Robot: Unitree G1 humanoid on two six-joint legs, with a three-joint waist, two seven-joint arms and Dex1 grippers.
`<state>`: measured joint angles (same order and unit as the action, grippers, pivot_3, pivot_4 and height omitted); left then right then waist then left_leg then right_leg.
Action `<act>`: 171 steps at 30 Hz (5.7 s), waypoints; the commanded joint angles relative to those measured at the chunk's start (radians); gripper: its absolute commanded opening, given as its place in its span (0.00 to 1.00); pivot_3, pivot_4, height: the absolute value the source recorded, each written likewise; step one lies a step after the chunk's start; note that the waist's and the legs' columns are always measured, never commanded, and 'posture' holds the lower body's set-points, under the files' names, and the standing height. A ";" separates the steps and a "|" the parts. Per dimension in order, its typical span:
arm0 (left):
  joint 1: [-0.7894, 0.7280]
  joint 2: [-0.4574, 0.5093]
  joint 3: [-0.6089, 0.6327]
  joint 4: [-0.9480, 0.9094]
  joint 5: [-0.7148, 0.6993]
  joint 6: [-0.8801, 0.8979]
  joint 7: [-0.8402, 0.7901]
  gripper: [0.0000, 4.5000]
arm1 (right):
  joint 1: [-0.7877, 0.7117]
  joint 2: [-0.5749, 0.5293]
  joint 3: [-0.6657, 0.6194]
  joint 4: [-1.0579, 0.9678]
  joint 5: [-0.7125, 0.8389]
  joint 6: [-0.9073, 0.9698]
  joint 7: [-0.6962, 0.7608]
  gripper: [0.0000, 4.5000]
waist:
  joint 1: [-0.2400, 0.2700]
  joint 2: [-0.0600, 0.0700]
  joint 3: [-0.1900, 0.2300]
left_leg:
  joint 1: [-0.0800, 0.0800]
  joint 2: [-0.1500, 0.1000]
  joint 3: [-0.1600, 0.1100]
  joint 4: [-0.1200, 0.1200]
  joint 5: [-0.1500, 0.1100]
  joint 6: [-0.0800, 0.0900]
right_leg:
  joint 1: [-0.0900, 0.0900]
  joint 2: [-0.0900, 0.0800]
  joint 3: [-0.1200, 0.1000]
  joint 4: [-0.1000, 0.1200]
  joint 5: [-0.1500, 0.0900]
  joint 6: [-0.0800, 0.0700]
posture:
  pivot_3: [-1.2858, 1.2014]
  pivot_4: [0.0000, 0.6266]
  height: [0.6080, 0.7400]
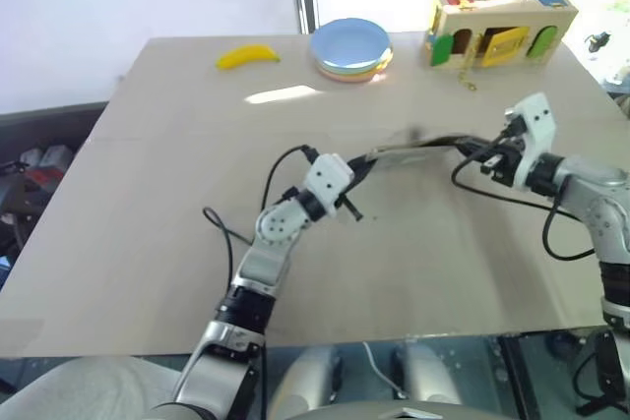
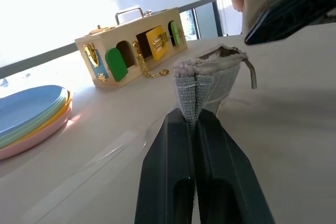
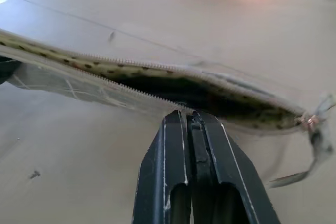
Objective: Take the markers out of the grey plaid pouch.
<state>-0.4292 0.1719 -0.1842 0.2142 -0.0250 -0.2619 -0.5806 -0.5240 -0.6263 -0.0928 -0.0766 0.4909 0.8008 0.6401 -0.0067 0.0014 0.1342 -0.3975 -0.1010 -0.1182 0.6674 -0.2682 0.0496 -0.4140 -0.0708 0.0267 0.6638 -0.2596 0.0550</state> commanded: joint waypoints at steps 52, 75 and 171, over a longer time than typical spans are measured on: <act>0.112 -0.043 0.050 -0.175 -0.441 0.573 -0.151 0.00 | -0.361 -0.233 0.612 0.174 -0.615 -0.506 0.800 0.47 | 0.001 -0.001 0.001 | 0.000 0.000 -0.002 0.000 0.000 0.000 | 0.000 0.000 -0.002 -0.001 0.000 0.000 | 0.52 0.24 1.00; 0.115 -0.054 0.052 -0.158 -0.428 0.572 -0.158 0.00 | -0.352 -0.136 0.593 0.298 -0.768 -0.621 0.737 0.44 | -0.006 -0.001 0.000 | 0.001 0.000 -0.001 0.001 0.000 -0.001 | 0.000 0.000 -0.001 0.000 0.000 0.000 | 0.52 0.24 1.00; 0.078 -0.072 0.079 -0.219 -0.492 0.635 -0.189 0.00 | -0.265 -0.202 0.183 0.172 -0.394 -0.529 0.720 0.08 | 0.001 -0.005 -0.001 | 0.000 0.000 -0.003 0.000 0.000 -0.001 | 0.000 0.000 -0.002 -0.002 0.000 0.000 | 0.52 0.24 1.00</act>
<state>-0.3462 0.1019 -0.1090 0.0112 -0.5147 0.3948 -0.7609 -0.7825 -0.8320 0.1436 0.1251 0.0535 0.2946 1.3804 -0.0056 -0.0037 0.1334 -0.3978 -0.1007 -0.1206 0.6673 -0.2680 0.0489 -0.4136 -0.0710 0.0250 0.6622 -0.2596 0.0549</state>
